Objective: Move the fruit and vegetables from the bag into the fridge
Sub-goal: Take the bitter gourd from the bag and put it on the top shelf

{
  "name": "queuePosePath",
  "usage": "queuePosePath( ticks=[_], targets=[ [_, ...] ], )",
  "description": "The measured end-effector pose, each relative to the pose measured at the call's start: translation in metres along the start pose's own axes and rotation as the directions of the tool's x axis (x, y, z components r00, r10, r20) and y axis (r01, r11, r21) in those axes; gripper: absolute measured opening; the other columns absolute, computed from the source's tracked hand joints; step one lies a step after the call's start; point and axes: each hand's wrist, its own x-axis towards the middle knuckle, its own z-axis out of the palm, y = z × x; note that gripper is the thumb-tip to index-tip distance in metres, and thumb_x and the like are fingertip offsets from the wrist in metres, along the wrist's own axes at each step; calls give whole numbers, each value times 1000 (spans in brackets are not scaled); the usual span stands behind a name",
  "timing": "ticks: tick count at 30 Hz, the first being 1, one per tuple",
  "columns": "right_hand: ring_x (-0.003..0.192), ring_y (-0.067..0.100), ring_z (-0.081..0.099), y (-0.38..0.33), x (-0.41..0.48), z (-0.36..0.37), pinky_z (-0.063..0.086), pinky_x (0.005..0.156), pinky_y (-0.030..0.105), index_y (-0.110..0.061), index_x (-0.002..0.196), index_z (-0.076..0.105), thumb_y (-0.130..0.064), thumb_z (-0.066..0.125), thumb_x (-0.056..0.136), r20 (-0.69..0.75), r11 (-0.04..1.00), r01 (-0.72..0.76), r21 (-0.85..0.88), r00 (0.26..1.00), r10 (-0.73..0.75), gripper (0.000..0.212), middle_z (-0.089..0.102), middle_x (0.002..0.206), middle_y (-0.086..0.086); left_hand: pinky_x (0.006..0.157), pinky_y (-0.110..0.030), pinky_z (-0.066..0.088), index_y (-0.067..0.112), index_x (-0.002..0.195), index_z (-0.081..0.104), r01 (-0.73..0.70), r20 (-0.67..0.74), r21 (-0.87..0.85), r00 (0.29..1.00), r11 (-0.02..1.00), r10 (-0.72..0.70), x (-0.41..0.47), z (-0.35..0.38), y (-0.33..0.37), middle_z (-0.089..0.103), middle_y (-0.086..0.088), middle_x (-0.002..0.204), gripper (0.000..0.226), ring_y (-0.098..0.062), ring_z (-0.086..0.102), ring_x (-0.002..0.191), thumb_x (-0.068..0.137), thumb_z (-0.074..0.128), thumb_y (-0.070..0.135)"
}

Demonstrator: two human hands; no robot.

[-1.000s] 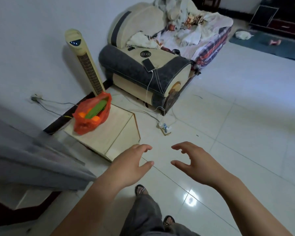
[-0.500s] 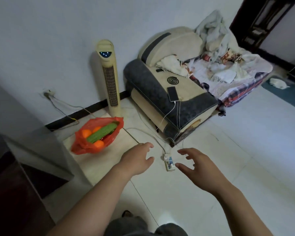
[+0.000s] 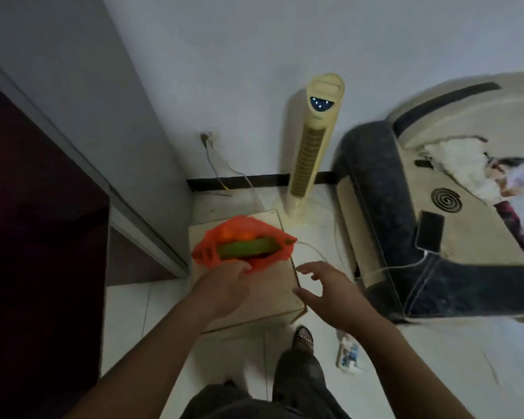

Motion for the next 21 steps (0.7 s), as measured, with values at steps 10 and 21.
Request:
queuePosePath(
  ticks=[10,21],
  targets=[
    [112,11,50,25,127,3,36,88,18,-24,126,50,-36,60,87,315,958,280,-58,916,-248,42,53,125,-6,89,-33,45,27,134,41,252,-120,88,963,964,-240,54,-16,-16,49,1,135,44,-20,51,116,92,50,36],
    [101,-1,40,36,201,56,34,85,15,-25,125,50,-29,60,88,282,956,289,53,914,-292,39,49,120,-12,81,-31,46,26,121,54,237,-314,-220,901,946,-299,113,23,-90,57,0,118,34,-16,56,101,88,60,30]
  ],
)
